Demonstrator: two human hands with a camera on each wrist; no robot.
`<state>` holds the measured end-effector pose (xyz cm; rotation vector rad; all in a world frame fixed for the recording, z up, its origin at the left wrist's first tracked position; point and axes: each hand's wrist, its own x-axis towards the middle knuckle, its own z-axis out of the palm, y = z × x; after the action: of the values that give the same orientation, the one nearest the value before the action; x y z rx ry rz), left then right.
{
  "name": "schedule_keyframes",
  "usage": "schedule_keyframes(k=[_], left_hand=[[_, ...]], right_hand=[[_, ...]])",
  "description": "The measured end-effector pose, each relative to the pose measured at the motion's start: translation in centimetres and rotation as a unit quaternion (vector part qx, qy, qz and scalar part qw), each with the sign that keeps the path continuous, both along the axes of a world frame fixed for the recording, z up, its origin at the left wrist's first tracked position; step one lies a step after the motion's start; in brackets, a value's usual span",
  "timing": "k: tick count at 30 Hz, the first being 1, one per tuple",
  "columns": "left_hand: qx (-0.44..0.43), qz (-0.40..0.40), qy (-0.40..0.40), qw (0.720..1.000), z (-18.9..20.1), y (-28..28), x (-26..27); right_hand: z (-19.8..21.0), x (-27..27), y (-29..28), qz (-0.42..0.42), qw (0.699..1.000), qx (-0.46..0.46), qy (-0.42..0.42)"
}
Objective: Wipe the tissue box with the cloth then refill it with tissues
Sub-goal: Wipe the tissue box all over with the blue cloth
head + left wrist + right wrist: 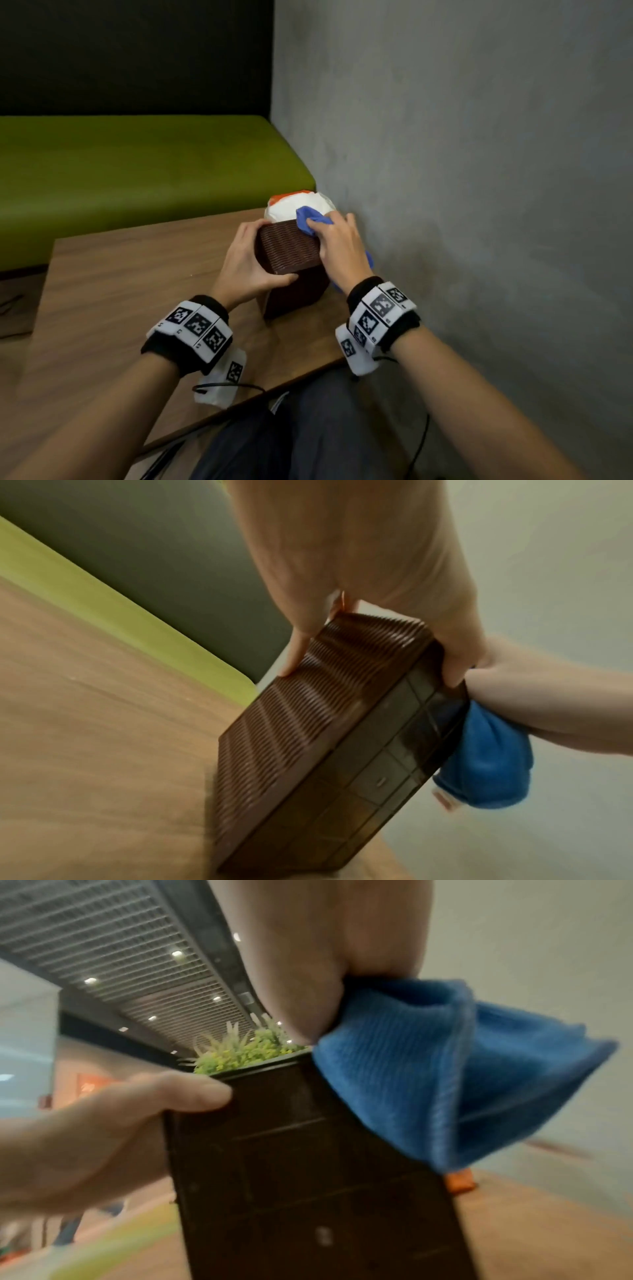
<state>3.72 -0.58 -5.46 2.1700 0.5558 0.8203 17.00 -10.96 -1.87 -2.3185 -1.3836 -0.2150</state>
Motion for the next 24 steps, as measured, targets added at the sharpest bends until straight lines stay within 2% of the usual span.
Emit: schedule_keyframes(k=[2, 5, 7, 8, 10, 12, 14, 16, 18, 19, 21, 23, 24], left_hand=[[-0.016, 0.008, 0.001, 1.000, 0.2, -0.3, 0.7], [-0.026, 0.011, -0.017, 0.999, 0.1, -0.3, 1.0], [-0.013, 0.002, -0.014, 1.000, 0.0, -0.1, 0.8], [-0.007, 0.000, -0.007, 1.000, -0.1, 0.0, 0.7], [-0.003, -0.002, 0.006, 1.000, -0.2, 0.0, 0.6], [-0.011, 0.001, 0.011, 1.000, -0.3, 0.1, 0.8], [-0.018, 0.003, 0.004, 1.000, -0.2, 0.1, 0.9], [-0.016, -0.007, -0.007, 1.000, 0.0, 0.2, 0.8], [-0.009, -0.013, -0.013, 1.000, -0.1, 0.3, 0.6], [-0.007, -0.012, -0.009, 1.000, -0.2, 0.4, 0.6], [-0.006, -0.008, 0.008, 1.000, -0.3, 0.3, 0.7], [-0.008, -0.008, 0.018, 1.000, -0.3, 0.2, 1.0], [-0.016, -0.003, 0.015, 1.000, -0.3, 0.1, 1.1]], right_hand=[[0.4, -0.7, 1.3, -0.011, 1.000, -0.005, -0.005], [0.0, -3.8, 1.6, 0.081, 0.996, -0.014, -0.025], [-0.2, -3.1, 0.5, 0.115, 0.993, -0.005, -0.025], [-0.2, -1.9, 0.0, 0.101, 0.995, -0.002, -0.023], [0.2, 0.7, -0.4, 0.021, 1.000, -0.019, -0.008], [0.6, 1.3, 0.2, -0.027, 0.999, -0.032, -0.003], [0.8, -1.1, 1.2, 0.011, 0.999, -0.035, -0.014], [0.3, -4.1, 1.4, 0.083, 0.996, -0.030, -0.030], [-0.2, -4.6, 0.7, 0.126, 0.991, -0.020, -0.035], [-0.4, -3.8, 0.2, 0.122, 0.992, -0.007, -0.037], [-0.2, -1.5, -0.3, 0.050, 0.998, 0.006, -0.024], [0.5, -0.3, 0.2, -0.041, 0.999, -0.031, -0.015], [0.8, -0.7, 0.8, -0.048, 0.998, -0.045, -0.015]])
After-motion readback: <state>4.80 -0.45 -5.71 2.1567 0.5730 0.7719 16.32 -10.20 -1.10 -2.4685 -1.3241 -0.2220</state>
